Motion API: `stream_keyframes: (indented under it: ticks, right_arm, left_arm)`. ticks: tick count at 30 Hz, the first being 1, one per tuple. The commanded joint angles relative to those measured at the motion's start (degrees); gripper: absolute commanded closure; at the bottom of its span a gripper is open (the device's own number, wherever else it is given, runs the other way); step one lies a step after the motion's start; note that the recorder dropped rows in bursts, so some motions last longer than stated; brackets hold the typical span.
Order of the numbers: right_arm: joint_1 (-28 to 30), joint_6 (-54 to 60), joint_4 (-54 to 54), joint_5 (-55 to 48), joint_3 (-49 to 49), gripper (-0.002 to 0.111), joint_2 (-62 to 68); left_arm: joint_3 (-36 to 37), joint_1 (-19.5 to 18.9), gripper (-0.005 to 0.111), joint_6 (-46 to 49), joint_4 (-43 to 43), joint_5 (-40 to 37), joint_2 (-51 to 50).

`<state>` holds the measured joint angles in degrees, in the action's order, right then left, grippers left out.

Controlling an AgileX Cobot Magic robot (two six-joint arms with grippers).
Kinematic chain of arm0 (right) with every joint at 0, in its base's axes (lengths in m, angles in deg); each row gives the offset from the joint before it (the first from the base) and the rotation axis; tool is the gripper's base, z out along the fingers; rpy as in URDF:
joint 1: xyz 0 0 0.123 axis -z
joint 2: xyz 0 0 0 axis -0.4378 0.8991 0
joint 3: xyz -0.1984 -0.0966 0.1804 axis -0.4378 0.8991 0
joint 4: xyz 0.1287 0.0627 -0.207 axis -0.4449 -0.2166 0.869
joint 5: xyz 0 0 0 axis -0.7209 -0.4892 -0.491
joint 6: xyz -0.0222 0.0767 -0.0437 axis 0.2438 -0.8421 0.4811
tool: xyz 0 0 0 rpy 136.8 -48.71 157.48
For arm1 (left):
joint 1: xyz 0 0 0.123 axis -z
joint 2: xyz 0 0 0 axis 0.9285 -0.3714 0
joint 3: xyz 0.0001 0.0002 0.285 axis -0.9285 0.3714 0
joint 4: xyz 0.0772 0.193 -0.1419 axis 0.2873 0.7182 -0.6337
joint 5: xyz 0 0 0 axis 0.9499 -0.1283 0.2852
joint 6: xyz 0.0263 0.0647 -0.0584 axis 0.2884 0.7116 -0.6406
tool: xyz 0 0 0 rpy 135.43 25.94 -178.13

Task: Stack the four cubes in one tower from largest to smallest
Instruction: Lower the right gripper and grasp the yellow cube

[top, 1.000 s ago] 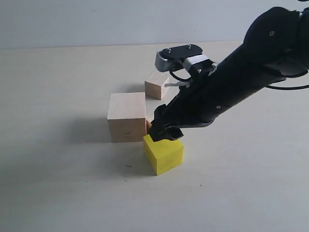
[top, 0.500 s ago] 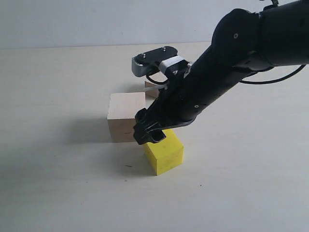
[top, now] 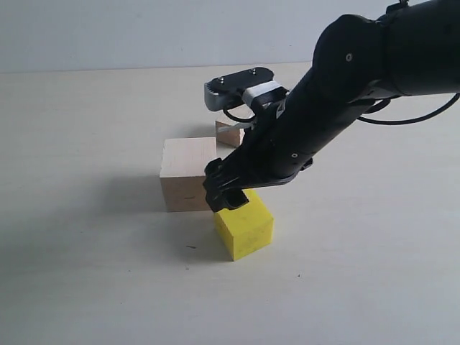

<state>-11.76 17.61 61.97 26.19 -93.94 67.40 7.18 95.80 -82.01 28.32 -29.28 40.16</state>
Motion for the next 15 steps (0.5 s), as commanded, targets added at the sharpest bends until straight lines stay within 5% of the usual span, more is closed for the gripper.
stream_keyframes:
  ticks: [1, 15]
  right_arm:
    - [-0.3, -0.7, 0.6, 0.2, -0.4, 0.023, 1.2]
    - [-0.3, -5.9, 3.4, 1.2, -0.4, 0.023, 5.6]
  left_arm:
    - [0.1, -0.2, 0.107, 0.2, 0.2, 1.0, 0.0]
    - [0.1, -0.2, 0.107, 1.2, 0.4, 1.2, 0.0]
